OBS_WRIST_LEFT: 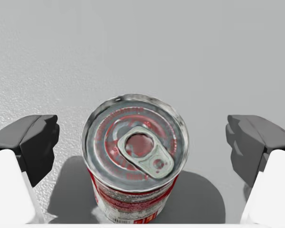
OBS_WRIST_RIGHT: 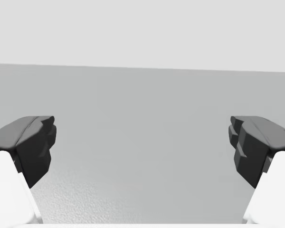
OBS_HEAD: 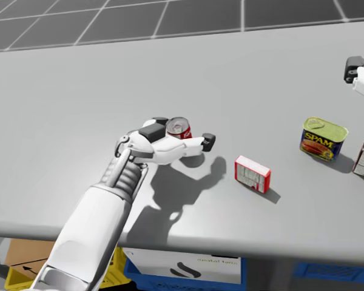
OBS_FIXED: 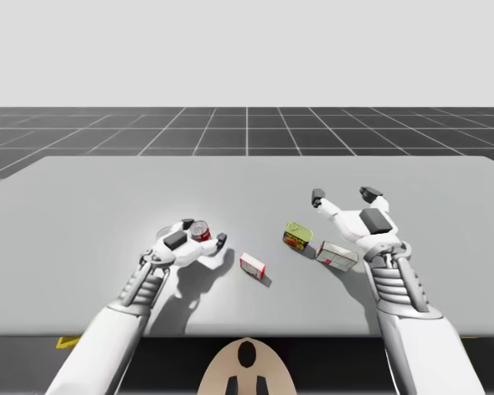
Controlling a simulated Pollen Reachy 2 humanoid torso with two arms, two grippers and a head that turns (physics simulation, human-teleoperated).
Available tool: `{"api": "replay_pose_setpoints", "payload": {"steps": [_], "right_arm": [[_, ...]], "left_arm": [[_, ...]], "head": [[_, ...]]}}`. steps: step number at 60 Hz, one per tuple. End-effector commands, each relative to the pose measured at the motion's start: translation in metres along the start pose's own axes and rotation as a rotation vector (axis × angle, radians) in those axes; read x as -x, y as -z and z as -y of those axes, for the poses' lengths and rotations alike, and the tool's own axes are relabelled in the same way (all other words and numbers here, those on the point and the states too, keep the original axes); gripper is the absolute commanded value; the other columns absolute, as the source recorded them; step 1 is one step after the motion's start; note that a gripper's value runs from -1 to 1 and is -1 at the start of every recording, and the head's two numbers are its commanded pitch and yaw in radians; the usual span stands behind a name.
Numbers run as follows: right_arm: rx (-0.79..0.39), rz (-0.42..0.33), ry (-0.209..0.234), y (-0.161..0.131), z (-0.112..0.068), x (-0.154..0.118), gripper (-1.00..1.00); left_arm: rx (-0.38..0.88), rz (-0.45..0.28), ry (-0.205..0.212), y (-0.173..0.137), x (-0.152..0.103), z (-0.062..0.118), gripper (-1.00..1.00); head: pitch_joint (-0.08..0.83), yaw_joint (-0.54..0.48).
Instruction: Lift the red soup can off the table.
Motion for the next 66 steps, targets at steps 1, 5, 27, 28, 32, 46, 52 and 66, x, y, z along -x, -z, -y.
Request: {"api": "replay_pose_setpoints", "payload": {"steps": [1,5,27,28,32,46,52,66], "right_arm": [[0.003,0.004,0.001,0.0,0.001,-0.001,-1.0],[0.003,0.006,0.002,0.0,0.001,-0.001,-1.0],[0.012,0.011,0.0,0.001,0.003,-0.003,-1.0],[0.012,0.011,0.0,0.001,0.003,-0.003,-1.0],[0.013,0.01,0.001,0.001,0.003,-0.002,-1.0],[0.015,0.01,0.001,0.002,0.005,-0.002,-1.0],[0.014,0.009,0.001,0.003,0.006,-0.002,-1.0],[0.015,0.008,-0.004,0.004,0.006,-0.002,-1.0]], "left_arm": [[-0.012,-0.017,0.003,0.005,0.005,0.0,0.46],[-0.009,-0.02,0.012,0.003,0.007,0.001,0.97],[-0.007,-0.019,0.046,0.001,0.009,0.003,1.0],[-0.007,-0.018,0.047,0.001,0.009,0.003,1.0],[-0.008,-0.015,0.049,0.001,0.009,0.002,1.0],[-0.008,0.0,0.052,-0.003,0.005,0.002,1.0],[-0.007,0.023,0.07,-0.01,-0.008,0.004,1.0],[-0.055,0.069,0.102,-0.033,-0.049,-0.003,1.0]], "head": [[0.671,0.21],[0.662,0.21],[0.43,0.23],[0.412,0.23],[0.365,0.23],[0.302,0.23],[0.301,0.24],[0.301,0.24]]}}
